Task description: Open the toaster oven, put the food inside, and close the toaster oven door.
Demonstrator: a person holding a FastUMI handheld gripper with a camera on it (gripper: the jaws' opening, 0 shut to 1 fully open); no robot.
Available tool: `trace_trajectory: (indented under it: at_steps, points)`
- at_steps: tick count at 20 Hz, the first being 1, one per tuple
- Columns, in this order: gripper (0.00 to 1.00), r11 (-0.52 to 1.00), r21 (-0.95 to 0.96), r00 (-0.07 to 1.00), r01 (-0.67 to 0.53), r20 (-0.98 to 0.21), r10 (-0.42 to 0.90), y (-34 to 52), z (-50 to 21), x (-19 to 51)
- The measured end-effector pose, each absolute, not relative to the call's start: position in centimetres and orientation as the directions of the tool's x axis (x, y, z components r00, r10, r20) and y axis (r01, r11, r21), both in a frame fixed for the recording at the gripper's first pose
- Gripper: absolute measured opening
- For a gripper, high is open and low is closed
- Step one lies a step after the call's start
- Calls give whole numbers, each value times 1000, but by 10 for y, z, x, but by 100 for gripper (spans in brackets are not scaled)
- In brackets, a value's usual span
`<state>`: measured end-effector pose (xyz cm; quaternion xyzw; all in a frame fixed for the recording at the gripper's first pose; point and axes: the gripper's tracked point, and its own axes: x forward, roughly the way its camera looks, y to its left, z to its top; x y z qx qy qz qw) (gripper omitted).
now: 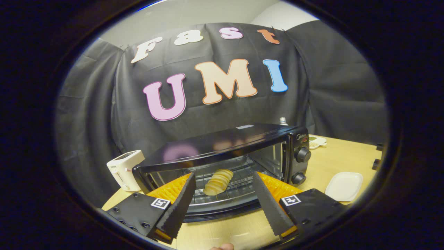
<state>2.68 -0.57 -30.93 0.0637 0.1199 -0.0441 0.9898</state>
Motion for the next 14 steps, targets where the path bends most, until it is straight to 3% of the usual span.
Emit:
trace_trajectory:
  at_steps: [7,14]
  points:
    - [100,992,33,971,125,-210,-115,-18,-286,-42]
    - [100,989,-56,955,137,-256,-147,-30,-296,-121]
